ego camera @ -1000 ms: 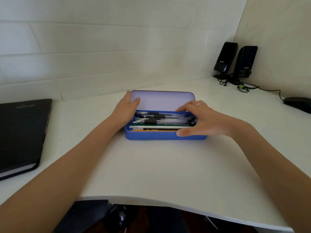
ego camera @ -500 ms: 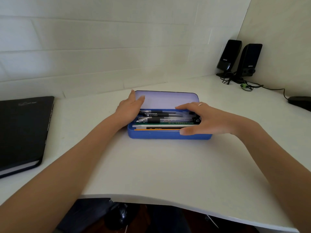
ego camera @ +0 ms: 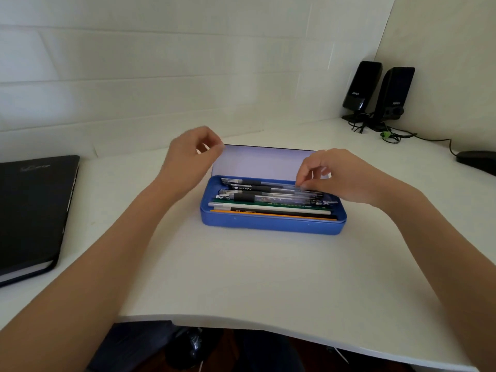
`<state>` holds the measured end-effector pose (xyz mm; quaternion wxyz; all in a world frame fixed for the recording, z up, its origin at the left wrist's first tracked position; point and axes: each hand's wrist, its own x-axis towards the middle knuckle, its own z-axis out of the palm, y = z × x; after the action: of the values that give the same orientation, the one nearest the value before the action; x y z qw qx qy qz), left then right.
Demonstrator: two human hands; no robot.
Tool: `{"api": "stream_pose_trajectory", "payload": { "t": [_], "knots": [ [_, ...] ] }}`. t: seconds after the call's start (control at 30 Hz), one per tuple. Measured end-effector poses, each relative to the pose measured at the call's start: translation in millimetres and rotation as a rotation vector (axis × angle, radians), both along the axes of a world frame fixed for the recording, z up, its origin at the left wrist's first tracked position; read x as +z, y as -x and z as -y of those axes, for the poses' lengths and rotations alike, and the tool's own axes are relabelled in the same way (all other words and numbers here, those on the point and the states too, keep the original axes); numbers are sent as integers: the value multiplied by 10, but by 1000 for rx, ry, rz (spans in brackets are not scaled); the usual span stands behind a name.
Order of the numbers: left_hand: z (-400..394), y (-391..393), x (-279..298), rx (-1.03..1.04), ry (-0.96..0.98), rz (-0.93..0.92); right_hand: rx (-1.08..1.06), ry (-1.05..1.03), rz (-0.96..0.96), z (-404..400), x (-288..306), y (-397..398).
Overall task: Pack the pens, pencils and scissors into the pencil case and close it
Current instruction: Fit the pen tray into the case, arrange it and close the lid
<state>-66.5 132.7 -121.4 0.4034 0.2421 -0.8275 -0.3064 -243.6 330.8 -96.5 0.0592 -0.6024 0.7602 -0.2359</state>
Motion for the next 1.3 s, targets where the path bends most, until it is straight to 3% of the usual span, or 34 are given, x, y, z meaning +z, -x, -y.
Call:
{"api": "stream_pose_trajectory", "payload": {
  "t": [0.2,0.3,0.67,1.0,1.13,1.3],
  "knots": [
    [-127,-69,11,-196,-31,201,-9,-60,-31,-8,5,7],
    [-91,-121,25,-213,47,281,-42,24,-35,-17,25,18],
    [-32,-142,241,-323,348,579,-84,-115,-88,-9,-32,57],
    [56,-226,3,-301,94,271,-103,25,-82,-32,59,0],
    [66,-235,-13,-265,106,227,-89,-182,-120,-122,149,45],
    [96,-266,-18,-259,75,215,-87,-249,-65,-138,154,49]
  ]
}}
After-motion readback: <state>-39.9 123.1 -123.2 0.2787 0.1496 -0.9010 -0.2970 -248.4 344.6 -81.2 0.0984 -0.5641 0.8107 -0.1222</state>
